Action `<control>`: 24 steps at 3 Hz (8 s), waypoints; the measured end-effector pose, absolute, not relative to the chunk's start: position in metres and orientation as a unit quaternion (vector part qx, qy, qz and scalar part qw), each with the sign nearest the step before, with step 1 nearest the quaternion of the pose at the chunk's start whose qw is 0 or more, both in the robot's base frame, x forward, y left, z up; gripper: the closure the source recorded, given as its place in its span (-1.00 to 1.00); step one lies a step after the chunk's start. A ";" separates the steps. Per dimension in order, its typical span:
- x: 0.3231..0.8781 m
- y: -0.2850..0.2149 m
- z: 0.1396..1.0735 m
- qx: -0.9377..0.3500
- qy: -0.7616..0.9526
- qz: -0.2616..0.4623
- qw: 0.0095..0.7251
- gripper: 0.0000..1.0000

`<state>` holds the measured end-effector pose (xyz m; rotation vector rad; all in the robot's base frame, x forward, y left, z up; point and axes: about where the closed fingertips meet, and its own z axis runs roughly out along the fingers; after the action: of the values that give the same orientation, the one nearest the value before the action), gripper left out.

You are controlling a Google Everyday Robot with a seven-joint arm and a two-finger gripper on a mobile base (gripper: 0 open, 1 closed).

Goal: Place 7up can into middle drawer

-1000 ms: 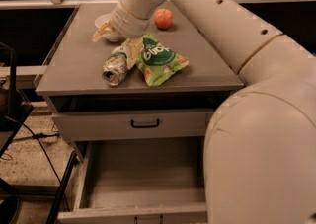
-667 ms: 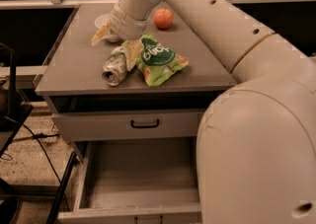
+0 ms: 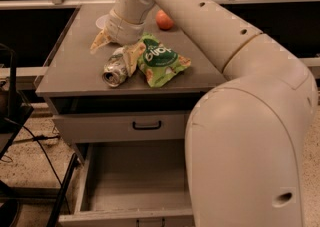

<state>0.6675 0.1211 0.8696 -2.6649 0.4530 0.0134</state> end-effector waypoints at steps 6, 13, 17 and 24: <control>0.663 0.131 0.853 -0.975 0.140 0.012 0.173 1.00; 0.458 -0.001 0.994 -0.873 0.428 -0.121 0.200 1.00; 0.417 0.000 0.908 -0.690 0.616 0.150 0.349 1.00; 0.414 0.069 0.753 -0.560 0.511 0.330 0.563 1.00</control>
Offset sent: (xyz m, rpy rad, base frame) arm -0.0060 0.0045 -0.0116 -0.0828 0.0296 0.0487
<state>0.4141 0.0695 0.7533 -1.3191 1.2022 0.7764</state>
